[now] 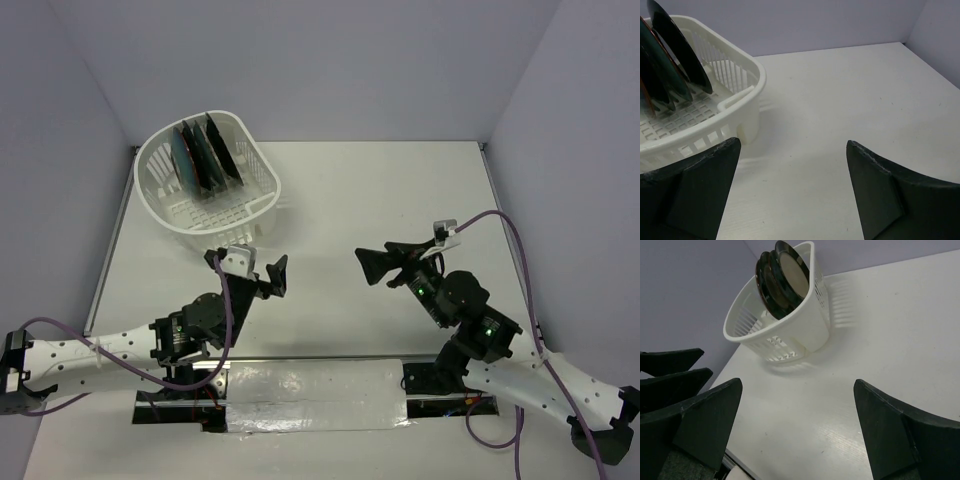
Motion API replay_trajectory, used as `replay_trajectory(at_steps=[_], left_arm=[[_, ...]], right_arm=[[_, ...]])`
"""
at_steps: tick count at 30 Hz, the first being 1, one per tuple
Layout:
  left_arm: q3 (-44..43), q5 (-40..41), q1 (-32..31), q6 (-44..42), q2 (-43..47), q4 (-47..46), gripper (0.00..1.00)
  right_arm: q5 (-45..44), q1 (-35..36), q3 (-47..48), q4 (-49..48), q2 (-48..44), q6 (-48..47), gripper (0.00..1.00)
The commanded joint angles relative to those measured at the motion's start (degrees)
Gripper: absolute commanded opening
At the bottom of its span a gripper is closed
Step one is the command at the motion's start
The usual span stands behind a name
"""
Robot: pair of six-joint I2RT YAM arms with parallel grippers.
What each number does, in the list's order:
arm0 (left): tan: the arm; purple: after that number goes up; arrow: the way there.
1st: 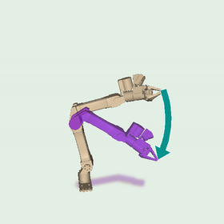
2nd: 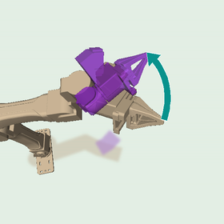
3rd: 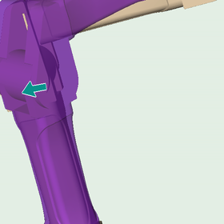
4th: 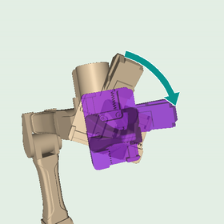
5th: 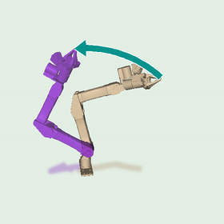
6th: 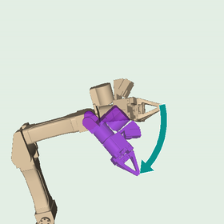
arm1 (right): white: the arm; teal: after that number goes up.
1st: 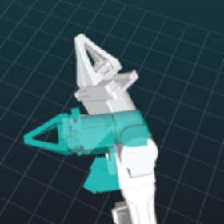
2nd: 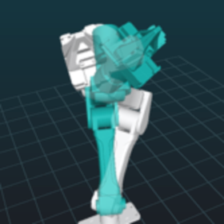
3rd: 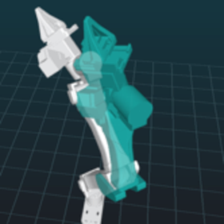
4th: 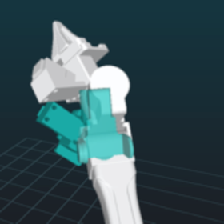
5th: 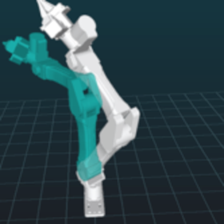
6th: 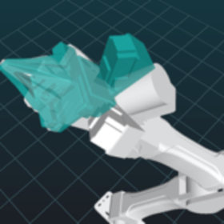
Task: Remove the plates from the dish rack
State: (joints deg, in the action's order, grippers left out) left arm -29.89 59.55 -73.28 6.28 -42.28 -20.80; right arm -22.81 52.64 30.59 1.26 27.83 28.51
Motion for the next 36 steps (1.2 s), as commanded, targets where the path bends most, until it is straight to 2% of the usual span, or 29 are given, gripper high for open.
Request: replay_trajectory(at_steps=[1,4,7,8,10,12,13,14,16,17,19,20,21,22,23,26,27,28,29,30,32,34,36], left_arm=[[-1.31,1.89,-0.11,0.40,0.01,-3.37,0.99],[-1.31,1.98,-0.20,-0.48,-0.69,-4.16,0.99],[-1.05,0.04,-0.11,-0.92,-0.52,-4.69,0.88],[-1.14,0.65,-0.11,-0.57,-0.26,-4.43,0.76],[-1.92,2.49,-0.11,-0.39,-0.34,-3.99,0.57],[-3.32,9.07,0.41,-2.75,-1.04,-5.65,0.59],[-4.12,11.36,1.02,-4.07,-2.35,-7.14,0.69],[-5.43,14.51,1.81,-4.52,-2.98,-6.54,0.76],[-11.57,14.37,6.55,0.10,-4.55,-0.86,0.79],[-16.47,11.23,11.53,8.05,-5.09,8.75,0.79],[-20.45,5.96,17.96,14.69,-7.01,15.58,0.80],[-24.39,1.14,24.00,21.68,-7.98,22.05,0.81],[-25.91,-0.56,26.49,24.01,-10.34,24.38,0.81],[-27.23,-1.88,28.78,25.78,-11.76,25.36,0.80],[-29.68,-2.41,32.46,26.23,-13.25,25.98,0.78],[-34.34,-1.29,39.05,28.86,-20.28,28.79,0.60],[-35.66,-3.02,41.09,29.22,-24.04,30.01,0.53],[-37.50,-5.73,43.20,29.48,-26.08,31.16,0.52],[-41.53,-8.46,47.13,28.97,-27.92,32.12,0.49],[-43.65,-11.70,48.56,28.70,-31.68,35.01,0.46],[-49.18,-12.79,52.25,26.60,-35.13,36.87,0.42],[-53.59,-12.88,54.64,24.75,-39.79,39.68,0.35],[-55.62,-13.40,58.15,23.69,-43.30,40.83,0.34]], right_arm=[[-1.28,0.27,1.24,-0.46,-1.46,1.55,1.00],[-0.75,0.27,-2.19,-4.32,-5.06,1.46,1.00],[-1.00,0.35,-3.43,-6.79,-7.97,1.02,1.00],[-1.71,0.27,-3.26,-6.45,-8.49,1.37,1.00],[-5.20,0.27,-2.12,-4.00,-8.15,2.24,1.00],[-7.24,0.27,0.42,-1.71,-5.87,1.99,0.99],[-9.60,0.27,1.31,1.26,-4.73,1.12,0.99],[-11.28,0.18,2.19,2.77,-1.67,0.93,0.98],[-17.66,0.36,5.35,8.98,2.20,3.45,0.99],[-19.80,0.36,7.97,11.64,6.57,5.31,0.99],[-25.58,0.27,10.71,18.93,11.25,12.74,1.00],[-27.45,0.27,14.11,22.09,13.54,16.62,1.00],[-28.94,0.27,16.32,29.60,18.09,21.54,1.00],[-29.66,0.35,20.87,32.90,20.22,28.89,1.00],[-28.88,0.36,23.00,35.46,22.07,28.97,1.00],[-27.19,0.62,28.38,41.27,27.35,25.71,0.99],[-27.38,0.62,27.86,39.98,28.14,24.76,0.98],[-26.59,0.71,26.81,37.18,27.89,22.23,0.98],[-22.15,0.62,23.67,33.24,27.28,14.63,0.98],[-18.89,0.62,21.73,25.37,25.18,10.90,0.98],[-8.72,0.62,16.54,16.99,22.36,4.92,0.97],[-4.98,0.62,13.89,15.71,18.41,5.23,0.96],[-2.44,0.62,13.36,17.63,16.21,8.38,0.95]])
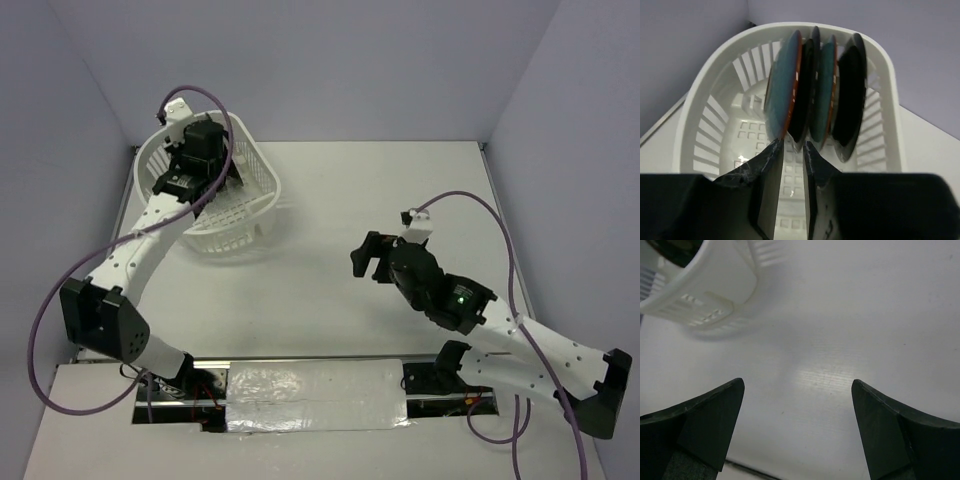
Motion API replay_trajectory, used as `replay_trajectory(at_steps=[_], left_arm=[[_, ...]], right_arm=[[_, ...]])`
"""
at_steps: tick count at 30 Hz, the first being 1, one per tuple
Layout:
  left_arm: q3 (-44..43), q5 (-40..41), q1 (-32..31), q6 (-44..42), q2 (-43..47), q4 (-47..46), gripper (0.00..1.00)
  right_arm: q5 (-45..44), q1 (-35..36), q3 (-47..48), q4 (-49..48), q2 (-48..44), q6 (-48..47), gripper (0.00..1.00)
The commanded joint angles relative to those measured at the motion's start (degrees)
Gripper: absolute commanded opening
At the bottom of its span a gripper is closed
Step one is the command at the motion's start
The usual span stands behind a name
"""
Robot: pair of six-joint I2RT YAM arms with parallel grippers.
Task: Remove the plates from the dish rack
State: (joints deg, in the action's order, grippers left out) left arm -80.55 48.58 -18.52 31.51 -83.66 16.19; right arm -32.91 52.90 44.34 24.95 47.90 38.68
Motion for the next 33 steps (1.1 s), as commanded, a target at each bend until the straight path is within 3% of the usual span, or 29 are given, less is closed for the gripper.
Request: replay_trajectory(at_steps=[1,5,9,11,14,18,23,33], left_arm=[[-6.01,-3.22,5.41,-3.28,-2.82,2.98,0.35],[-8.82,-4.37,9.55,-6.10,-7.21,-0.09,0.36],[-14.35,-8.14,12.19,-6.90,-13.79,-0.37,0.35],[-18.75,-8.32,12.63,-6.02,-17.22,3.12,0.40],[-18.33,-10.43,12.72,-5.93,-18.12,3.42,0.50],[-13.06,-11.22,13.07,-5.58,-16.27,-1.84,0.45],[-18.40,-12.01,13.60,-4.26,-21.62,3.14,0.37],[-17.43,-11.58,13.60,-4.08,-23.30,1.74,0.40]], right_arm=[[9.51,0.44,-0.57,-5.79,-5.69,-1.76,0.95],[20.23,0.53,0.48,-2.99,-6.77,-3.25,0.92],[22.89,0.53,0.58,-1.04,-6.85,-6.15,0.93],[25.86,0.53,-2.05,-2.70,-7.55,-5.46,0.94],[32.62,0.53,-6.18,-7.01,-8.43,-5.89,0.94],[29.22,0.71,-5.85,-5.71,-9.23,-5.45,0.95],[29.12,0.62,-6.63,-6.75,-12.74,-5.54,0.96],[31.50,0.62,-6.63,-6.67,-13.53,-5.98,0.97]])
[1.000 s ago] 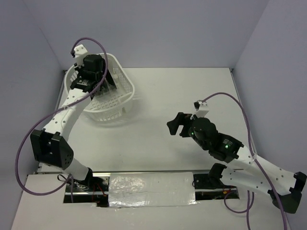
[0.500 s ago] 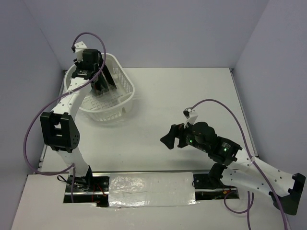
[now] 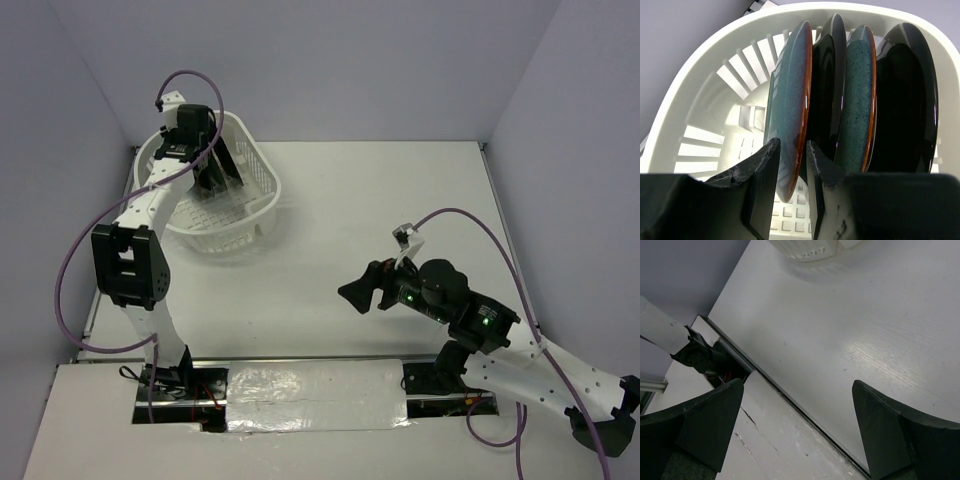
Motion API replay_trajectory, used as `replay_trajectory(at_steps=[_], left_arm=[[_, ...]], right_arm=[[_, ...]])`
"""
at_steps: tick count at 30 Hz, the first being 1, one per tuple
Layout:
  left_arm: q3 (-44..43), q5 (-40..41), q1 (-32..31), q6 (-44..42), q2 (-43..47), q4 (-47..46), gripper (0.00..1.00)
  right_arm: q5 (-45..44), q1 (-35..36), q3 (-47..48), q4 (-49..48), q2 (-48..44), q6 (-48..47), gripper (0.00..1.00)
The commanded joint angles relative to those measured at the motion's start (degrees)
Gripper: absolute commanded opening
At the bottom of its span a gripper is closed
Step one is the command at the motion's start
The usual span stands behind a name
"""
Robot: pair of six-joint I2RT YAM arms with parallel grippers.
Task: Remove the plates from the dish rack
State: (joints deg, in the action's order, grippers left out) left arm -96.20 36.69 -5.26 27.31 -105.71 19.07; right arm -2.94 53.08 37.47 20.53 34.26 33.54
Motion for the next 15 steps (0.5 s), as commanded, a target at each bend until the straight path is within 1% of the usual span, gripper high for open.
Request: replay_trajectory(at_steps=[1,9,15], left_arm=[[-1.97,0.32,0.33,0.11,-1.86,-0.88,0.40],[-1.00,2.07,0.33,-1.03,-2.22,-1.76,0.43],[-1.53,3.22,0.33,-0.94,-3.45,-1.40,0.41]], right_arm=[[1.45,0.36,0.14,-2.25,0.02,-0.93,0.97],[0.83,0.36,-0.03,-2.08,-1.39,-0.76,0.97],[-0.23,0.36,0.06,-1.64,-1.74,-0.93,0.97]])
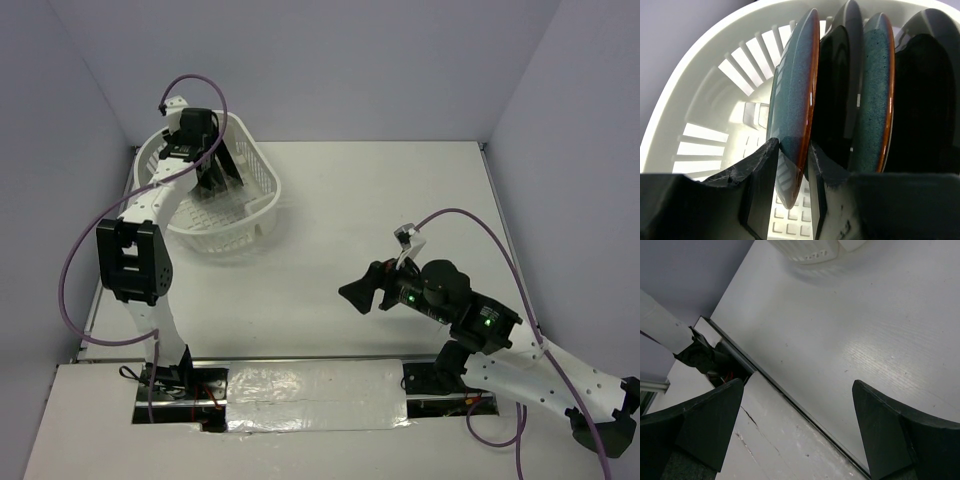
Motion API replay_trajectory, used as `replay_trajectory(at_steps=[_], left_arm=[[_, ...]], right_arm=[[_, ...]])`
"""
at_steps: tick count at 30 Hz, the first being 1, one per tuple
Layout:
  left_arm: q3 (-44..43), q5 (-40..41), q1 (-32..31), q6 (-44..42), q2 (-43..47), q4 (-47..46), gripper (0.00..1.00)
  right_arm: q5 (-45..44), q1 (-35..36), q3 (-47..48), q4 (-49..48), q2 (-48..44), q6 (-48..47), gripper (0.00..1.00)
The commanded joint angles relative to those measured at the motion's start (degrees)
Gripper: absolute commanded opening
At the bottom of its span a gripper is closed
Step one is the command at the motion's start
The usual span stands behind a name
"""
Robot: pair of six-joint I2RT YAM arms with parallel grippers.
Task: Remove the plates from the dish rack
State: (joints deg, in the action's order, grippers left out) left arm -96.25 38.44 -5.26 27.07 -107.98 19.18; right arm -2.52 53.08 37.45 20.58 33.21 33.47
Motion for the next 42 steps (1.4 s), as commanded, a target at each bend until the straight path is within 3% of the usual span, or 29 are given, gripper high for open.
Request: replay_trajectory(at_steps=[1,15,42], left_arm=[[-1.40,1.55,0.33,-0.70,-1.26,-1.60,0.41],[-4.30,3.66,0.42,-0.53,-3.90,0.77,0.36],[-6.76,0.85,2.18,1.14,-8.47,2.88,0.39]], right_arm=[[-0.64,0.44,0.08,-1.77,-0.78,-0.78,0.97],[-0.46,0.53,0.08,-1.68,-1.31,-0.78,0.97],[0.50,0.44,-0.45,-2.03,-2.62,-0.51,0.97]])
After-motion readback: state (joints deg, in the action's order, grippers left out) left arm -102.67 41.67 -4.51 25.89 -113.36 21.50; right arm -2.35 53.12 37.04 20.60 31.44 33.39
